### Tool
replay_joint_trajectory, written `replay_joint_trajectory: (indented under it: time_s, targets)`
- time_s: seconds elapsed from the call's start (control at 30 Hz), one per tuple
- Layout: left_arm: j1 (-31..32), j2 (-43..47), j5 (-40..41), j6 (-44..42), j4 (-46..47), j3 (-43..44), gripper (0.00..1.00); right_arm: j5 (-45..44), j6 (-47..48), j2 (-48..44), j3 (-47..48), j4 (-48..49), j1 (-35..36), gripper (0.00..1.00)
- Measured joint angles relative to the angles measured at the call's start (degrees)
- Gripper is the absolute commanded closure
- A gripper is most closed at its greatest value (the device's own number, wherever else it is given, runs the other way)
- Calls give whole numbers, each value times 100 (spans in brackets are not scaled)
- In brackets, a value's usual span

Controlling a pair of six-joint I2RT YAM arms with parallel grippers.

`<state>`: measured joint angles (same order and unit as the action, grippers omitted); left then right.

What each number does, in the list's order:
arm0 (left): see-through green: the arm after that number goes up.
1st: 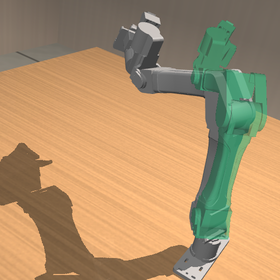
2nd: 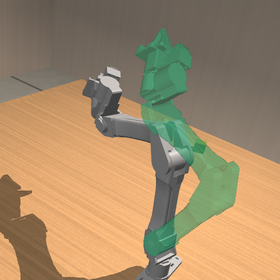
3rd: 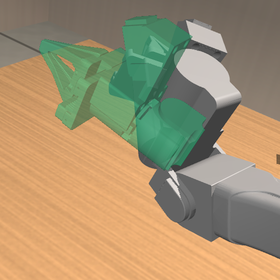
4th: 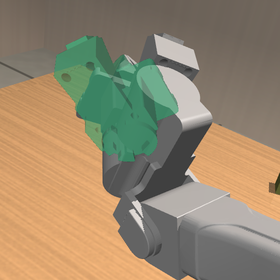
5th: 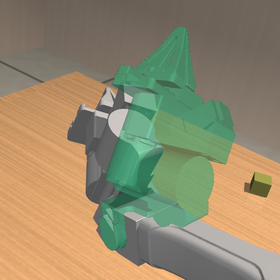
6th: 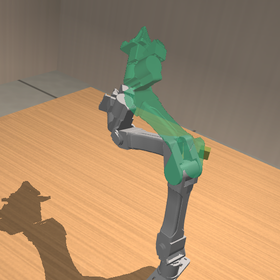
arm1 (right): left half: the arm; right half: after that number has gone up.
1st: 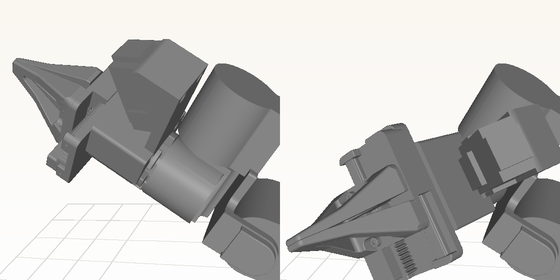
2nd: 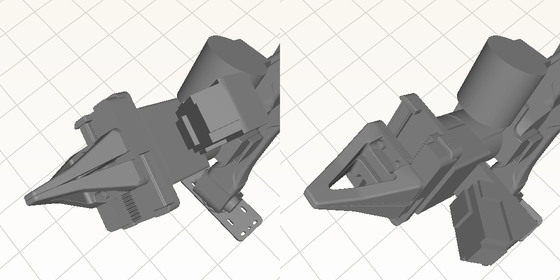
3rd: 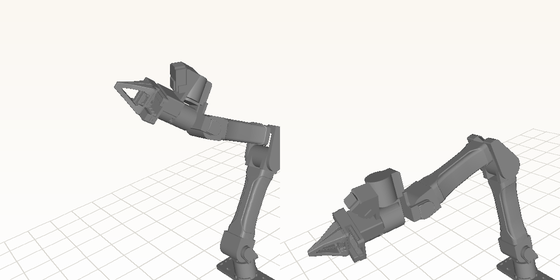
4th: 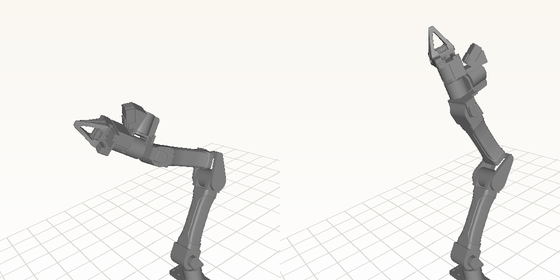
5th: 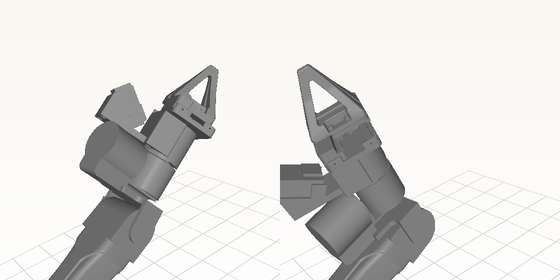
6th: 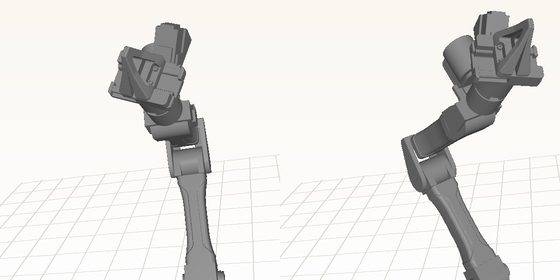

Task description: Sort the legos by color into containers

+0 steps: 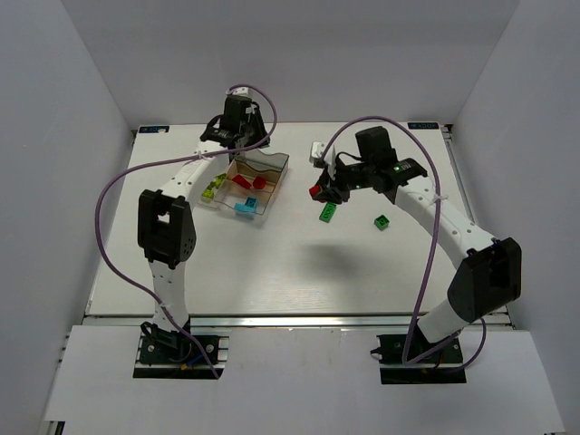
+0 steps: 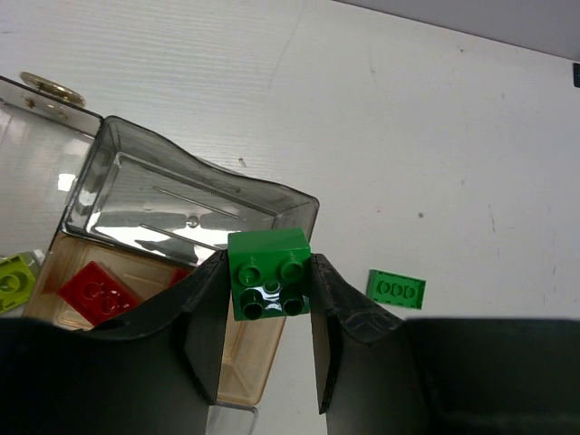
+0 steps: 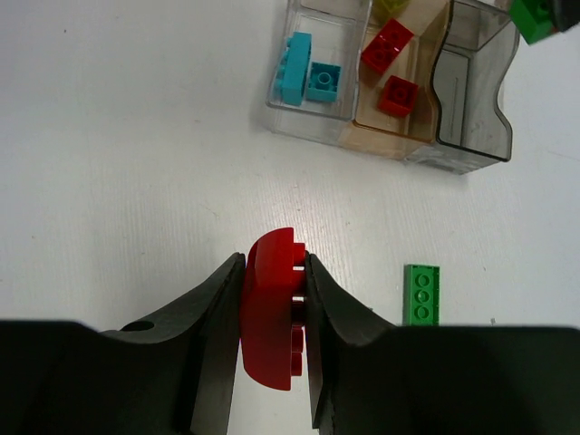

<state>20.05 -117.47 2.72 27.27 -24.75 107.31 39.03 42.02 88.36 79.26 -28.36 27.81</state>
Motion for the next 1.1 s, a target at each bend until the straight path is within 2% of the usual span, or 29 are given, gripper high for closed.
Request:
replay_joint_trajectory:
  time_s: [0.27,0.5,0.8,0.87,0.93,1.03,1.1]
  targets:
    - [-24,-131,339,-144,188,4,100,96,-697,98,24,291,-289,100]
    - [-24,-595,494,-203,273,52,100,181,-1154,101,24,461,-411,100]
    - [-24,-1008,616,-240,251,387,99,236,-1491,101,24,656,-457,100]
    - [-24,-1106,638,-240,256,533,87,236,-1502,101,22,695,-459,100]
    - [-24,-1224,656,-240,221,686,70,238,-1506,101,11,737,-457,100]
    - [-24,-1390,682,-238,146,879,60,236,-1508,101,7,756,-459,100]
    - [-24,-1436,699,-234,107,896,60,238,-1515,101,7,776,-459,100]
